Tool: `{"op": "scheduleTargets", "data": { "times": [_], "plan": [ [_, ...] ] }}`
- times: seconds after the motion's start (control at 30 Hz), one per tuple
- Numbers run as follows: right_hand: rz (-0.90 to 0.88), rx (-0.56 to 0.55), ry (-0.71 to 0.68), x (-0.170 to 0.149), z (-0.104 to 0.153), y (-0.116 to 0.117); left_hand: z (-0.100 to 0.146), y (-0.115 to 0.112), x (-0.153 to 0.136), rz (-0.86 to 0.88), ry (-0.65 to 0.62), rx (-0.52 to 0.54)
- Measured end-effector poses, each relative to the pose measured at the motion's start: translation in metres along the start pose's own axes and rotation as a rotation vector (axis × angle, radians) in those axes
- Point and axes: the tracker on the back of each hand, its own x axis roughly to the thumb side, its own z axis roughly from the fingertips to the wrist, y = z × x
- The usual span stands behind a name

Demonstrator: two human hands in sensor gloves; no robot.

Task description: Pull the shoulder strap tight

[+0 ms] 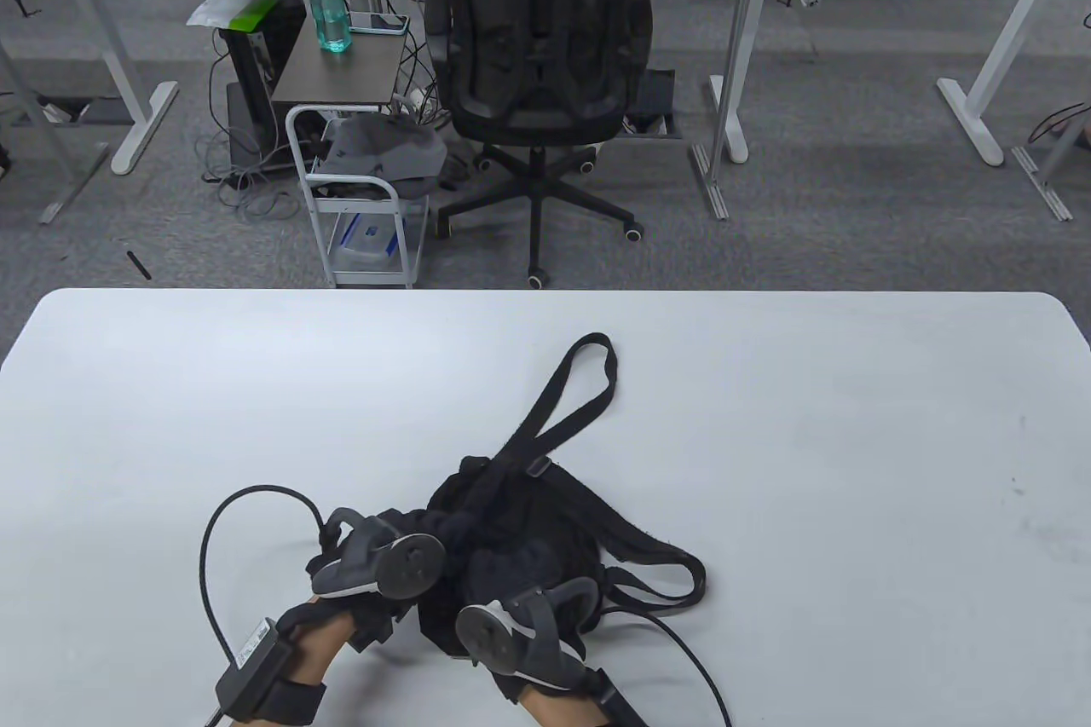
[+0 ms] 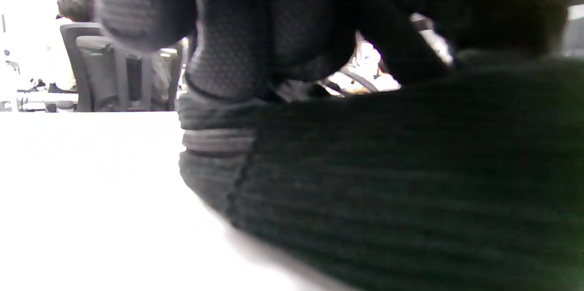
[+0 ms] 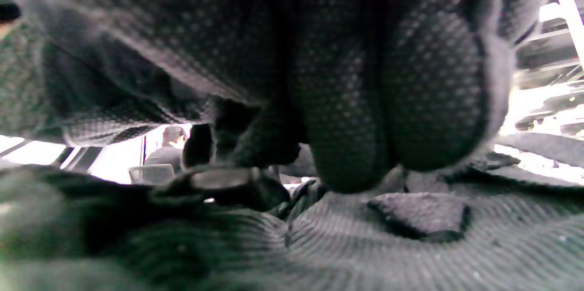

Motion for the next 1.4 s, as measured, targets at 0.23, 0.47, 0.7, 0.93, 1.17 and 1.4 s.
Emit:
{"op": "scheduleTargets", "data": {
  "times": [0.23,0.47,0.7,0.93,1.17,1.4],
  "plan": [
    [-0.043,0.022,0.055,-0.011,0.003,0.001,0.006,0.003,-0.012,0.052,0.034,0.006],
    [-0.12,0.056,0.015,-0.018,0.003,0.002,0.008,0.009,0.015,0.048,-0.084,0.022],
    [-0.144,0.02,-0.008,-0.018,0.004,-0.001,0.01,0.01,0.02,-0.011,-0.086,0.049],
    [-0.089,0.044,-0.042,-0.015,0.004,-0.003,0.009,0.01,0.001,-0.083,-0.029,0.058],
    [-0.282,0.14,0.033,-0.035,0.003,0.001,0.012,0.012,0.011,-0.216,-0.058,0.096],
    [-0.724,0.219,0.221,-0.06,0.008,0.003,0.018,0.022,0.044,-0.32,-0.192,0.222]
  ]
}}
